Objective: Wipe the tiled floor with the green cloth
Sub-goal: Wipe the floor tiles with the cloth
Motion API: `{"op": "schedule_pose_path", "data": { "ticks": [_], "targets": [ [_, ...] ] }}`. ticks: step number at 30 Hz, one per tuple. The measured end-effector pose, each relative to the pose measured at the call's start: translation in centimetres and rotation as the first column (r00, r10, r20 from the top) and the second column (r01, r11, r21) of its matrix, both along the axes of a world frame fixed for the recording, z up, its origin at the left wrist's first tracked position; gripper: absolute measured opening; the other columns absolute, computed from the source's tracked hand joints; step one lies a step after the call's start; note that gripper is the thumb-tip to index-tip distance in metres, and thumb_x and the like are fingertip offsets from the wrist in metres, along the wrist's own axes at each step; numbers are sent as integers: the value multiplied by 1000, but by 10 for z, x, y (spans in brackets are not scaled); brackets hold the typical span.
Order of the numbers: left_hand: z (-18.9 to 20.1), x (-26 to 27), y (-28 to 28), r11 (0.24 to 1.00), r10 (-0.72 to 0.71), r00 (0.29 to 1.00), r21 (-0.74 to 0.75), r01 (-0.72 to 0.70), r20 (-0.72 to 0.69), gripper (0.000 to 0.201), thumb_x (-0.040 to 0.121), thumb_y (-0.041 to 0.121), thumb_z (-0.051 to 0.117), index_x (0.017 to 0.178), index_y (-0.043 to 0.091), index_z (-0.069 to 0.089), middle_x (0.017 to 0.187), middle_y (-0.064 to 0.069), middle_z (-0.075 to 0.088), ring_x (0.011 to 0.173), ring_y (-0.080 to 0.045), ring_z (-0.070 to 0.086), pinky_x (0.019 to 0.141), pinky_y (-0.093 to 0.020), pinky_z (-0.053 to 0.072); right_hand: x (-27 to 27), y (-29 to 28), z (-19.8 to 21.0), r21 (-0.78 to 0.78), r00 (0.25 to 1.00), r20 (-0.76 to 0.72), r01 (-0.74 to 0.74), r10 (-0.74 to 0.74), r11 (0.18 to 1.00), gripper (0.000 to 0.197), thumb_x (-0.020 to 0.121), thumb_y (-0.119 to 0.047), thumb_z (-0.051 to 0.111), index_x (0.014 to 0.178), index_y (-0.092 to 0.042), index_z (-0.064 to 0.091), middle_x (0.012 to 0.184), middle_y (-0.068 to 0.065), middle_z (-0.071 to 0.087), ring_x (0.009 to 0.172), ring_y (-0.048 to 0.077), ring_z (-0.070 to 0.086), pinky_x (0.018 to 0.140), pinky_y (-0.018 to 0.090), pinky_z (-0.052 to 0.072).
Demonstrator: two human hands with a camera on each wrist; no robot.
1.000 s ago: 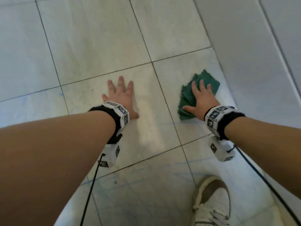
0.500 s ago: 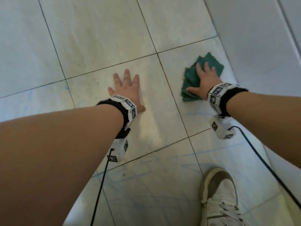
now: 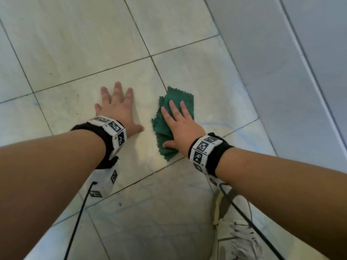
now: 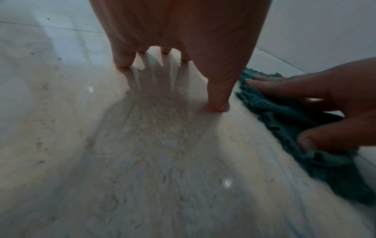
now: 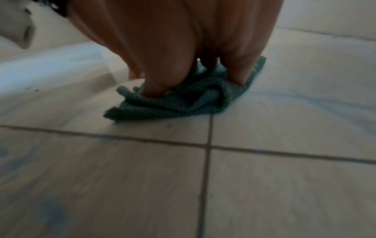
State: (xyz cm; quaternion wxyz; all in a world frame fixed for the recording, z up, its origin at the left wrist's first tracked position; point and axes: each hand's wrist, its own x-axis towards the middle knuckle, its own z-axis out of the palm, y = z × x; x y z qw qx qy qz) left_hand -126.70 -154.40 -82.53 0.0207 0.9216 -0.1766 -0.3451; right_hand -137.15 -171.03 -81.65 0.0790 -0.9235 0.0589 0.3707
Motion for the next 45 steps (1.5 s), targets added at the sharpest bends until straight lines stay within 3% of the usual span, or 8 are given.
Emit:
{"op": "schedule_pose_path", "data": {
  "ticks": [9,19,23,33,41,45],
  "targets": [
    [2,-1,-2,999,43,999,2,-43,-24,117,79,51,76,157,29,-8,162,2,-24,149,-35,-19,120,-58,10,61,-128,3,-124,967,96,245,-234,962,105,90,-57,61,159,-21,-9,165,10,-15,151,39,-9,124,45,5],
    [2,-1,-5,999,47,999,-3,-47,-23,117,78,50,76,157,28,-7,162,1,-23,148,-36,-19,120,-58,10,-47,-171,-6,-157,909,103,415,-403,896,105,90,-53,63,158,-19,-9,166,11,-13,152,36,-2,124,41,8],
    [2,-3,-4,999,48,999,1,-48,-19,116,78,50,76,157,28,-6,162,0,-23,148,-36,-19,120,-59,10,-47,-172,-12,-141,916,114,398,-385,906,105,90,-51,64,158,-18,-9,165,11,-14,152,37,-3,124,43,7],
    [4,1,-9,999,44,998,13,-43,-41,119,78,50,77,157,28,-10,160,2,-28,148,-36,-22,120,-59,10,62,-186,-8,-139,965,128,248,-231,959,107,90,-53,64,159,-16,-9,165,13,-15,152,35,0,123,41,9],
    [2,1,-11,998,64,994,17,-63,-86,118,81,46,75,155,30,-17,157,2,-35,146,-35,-28,120,-56,5,184,-189,-7,-181,979,171,140,-109,974,104,91,-61,56,159,-14,-7,166,14,-11,152,34,5,123,45,13],
    [2,1,-11,998,63,994,12,-62,-92,118,82,47,74,154,30,-18,157,2,-36,146,-35,-28,120,-57,6,200,-188,-8,-191,977,185,144,-108,971,103,92,-60,56,159,-12,-5,166,16,-9,152,35,4,123,46,13]
  ]
}}
